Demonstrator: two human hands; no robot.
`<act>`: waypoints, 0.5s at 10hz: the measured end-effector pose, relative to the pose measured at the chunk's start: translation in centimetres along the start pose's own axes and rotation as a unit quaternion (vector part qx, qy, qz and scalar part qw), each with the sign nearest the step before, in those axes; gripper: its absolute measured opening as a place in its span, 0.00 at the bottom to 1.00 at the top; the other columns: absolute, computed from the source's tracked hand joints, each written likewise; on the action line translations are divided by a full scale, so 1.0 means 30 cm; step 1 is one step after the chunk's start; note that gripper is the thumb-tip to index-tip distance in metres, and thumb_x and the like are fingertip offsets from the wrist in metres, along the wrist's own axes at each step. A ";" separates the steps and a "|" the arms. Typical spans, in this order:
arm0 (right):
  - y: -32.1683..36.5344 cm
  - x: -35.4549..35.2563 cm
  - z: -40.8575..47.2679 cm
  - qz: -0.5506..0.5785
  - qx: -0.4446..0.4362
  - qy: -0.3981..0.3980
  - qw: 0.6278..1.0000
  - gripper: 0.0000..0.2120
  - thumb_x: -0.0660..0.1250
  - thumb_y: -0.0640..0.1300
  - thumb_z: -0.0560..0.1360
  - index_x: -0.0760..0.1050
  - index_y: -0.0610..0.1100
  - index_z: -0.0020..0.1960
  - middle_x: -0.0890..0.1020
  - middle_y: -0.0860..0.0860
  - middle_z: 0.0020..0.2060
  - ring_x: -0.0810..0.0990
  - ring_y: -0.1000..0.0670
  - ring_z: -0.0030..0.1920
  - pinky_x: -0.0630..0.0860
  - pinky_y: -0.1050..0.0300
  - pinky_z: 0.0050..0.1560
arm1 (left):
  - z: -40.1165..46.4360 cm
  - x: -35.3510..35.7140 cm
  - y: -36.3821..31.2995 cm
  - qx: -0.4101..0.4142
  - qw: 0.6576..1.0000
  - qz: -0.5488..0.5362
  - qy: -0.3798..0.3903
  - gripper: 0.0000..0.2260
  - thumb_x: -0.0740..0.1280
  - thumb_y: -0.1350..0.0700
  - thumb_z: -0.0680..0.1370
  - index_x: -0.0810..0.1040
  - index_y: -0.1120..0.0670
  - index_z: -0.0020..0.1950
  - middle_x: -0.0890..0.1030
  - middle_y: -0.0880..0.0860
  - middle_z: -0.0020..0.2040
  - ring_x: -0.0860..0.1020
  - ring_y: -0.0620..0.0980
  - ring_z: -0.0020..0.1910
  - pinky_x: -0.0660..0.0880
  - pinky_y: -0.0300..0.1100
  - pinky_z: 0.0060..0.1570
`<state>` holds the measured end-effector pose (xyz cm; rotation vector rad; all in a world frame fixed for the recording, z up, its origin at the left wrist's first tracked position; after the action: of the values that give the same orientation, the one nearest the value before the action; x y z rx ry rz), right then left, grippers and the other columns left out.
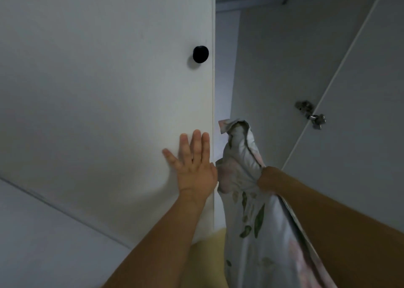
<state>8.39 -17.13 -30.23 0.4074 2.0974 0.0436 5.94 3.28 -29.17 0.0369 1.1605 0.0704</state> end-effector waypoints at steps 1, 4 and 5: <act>-0.071 0.013 -0.055 -0.011 0.031 0.004 0.999 0.17 0.62 0.40 0.76 0.73 0.35 0.63 0.77 0.39 0.61 0.76 0.40 0.62 0.73 0.53 0.57 | -0.023 -0.029 -0.069 0.049 0.998 -0.017 0.021 0.37 0.55 0.42 0.77 0.41 0.52 0.79 0.40 0.56 0.79 0.39 0.59 0.77 0.36 0.73 0.66; -0.449 -0.014 -0.388 -0.028 0.094 0.015 0.995 0.24 0.67 0.43 0.74 0.69 0.36 0.68 0.74 0.41 0.66 0.76 0.43 0.64 0.73 0.57 0.59 | -0.093 -0.190 -0.446 0.190 0.977 -0.088 0.033 0.33 0.48 0.41 0.78 0.41 0.50 0.79 0.42 0.55 0.79 0.36 0.56 0.77 0.33 0.68 0.68; -0.565 -0.023 -0.489 -0.060 0.106 0.023 0.992 0.21 0.65 0.44 0.75 0.72 0.35 0.65 0.76 0.41 0.63 0.78 0.43 0.57 0.72 0.56 0.55 | -0.122 -0.271 -0.608 0.273 0.955 -0.112 0.013 0.32 0.49 0.43 0.79 0.40 0.50 0.78 0.39 0.54 0.79 0.34 0.55 0.76 0.31 0.65 0.69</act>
<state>-8.08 -31.43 -25.05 0.4100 2.1765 -0.2434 0.04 -15.54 -24.39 0.3948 1.1744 -0.4543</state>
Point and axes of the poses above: each hand's wrist, its own z-axis towards the middle knuckle, its own x-axis out of the palm, y = z × x, the point moved 2 cm from there along z, towards the middle knuckle
